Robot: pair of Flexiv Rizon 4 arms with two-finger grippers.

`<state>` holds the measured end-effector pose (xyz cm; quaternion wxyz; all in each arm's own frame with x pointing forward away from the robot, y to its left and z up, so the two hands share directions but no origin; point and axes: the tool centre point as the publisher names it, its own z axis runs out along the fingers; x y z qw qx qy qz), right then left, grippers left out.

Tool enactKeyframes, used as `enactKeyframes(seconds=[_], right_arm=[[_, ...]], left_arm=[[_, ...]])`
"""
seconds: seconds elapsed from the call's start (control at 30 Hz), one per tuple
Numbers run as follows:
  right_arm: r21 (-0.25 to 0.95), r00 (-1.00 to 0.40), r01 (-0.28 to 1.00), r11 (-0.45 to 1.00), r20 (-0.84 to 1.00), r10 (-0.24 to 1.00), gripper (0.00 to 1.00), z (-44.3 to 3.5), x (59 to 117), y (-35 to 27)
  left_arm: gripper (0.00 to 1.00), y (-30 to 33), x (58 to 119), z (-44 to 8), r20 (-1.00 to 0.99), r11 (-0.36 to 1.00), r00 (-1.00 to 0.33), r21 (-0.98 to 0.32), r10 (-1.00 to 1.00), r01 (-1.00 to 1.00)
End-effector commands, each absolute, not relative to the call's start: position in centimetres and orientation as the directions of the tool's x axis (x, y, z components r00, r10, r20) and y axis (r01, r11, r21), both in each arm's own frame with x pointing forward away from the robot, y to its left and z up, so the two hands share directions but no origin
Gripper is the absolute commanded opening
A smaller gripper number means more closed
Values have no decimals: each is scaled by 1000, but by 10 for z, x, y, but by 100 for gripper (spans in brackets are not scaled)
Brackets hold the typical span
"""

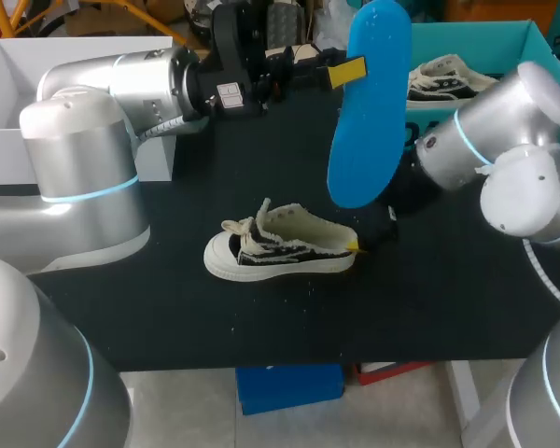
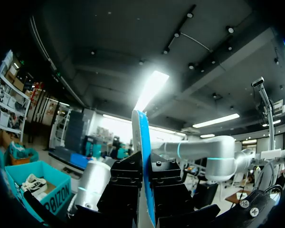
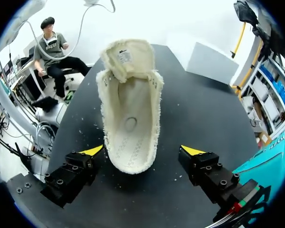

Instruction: Take the shoe out of the shoebox, open the shoe tongue, remove and reinsert the insole, then place the shoe into the shoebox

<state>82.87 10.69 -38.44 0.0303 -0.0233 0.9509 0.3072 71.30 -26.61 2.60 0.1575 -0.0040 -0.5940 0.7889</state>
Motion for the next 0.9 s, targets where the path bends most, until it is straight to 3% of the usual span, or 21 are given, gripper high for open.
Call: enactKeyframes(seconds=[0.03, 0.53, 0.9], right_arm=[[355, -996, -84, 931, -61, -67, 100, -382, 838, 126], [98, -979, -202, 975, -58, -197, 100, -367, 846, 171], [62, -971, -239, 969, -32, -237, 85, -370, 849, 195]], left_arm=[[0, -267, 713, 25, 180, -244, -950, -939, 254, -242], [0, -267, 713, 25, 180, -244, -950, -939, 254, -242], [0, -267, 713, 25, 180, -244, -950, -939, 254, -242]])
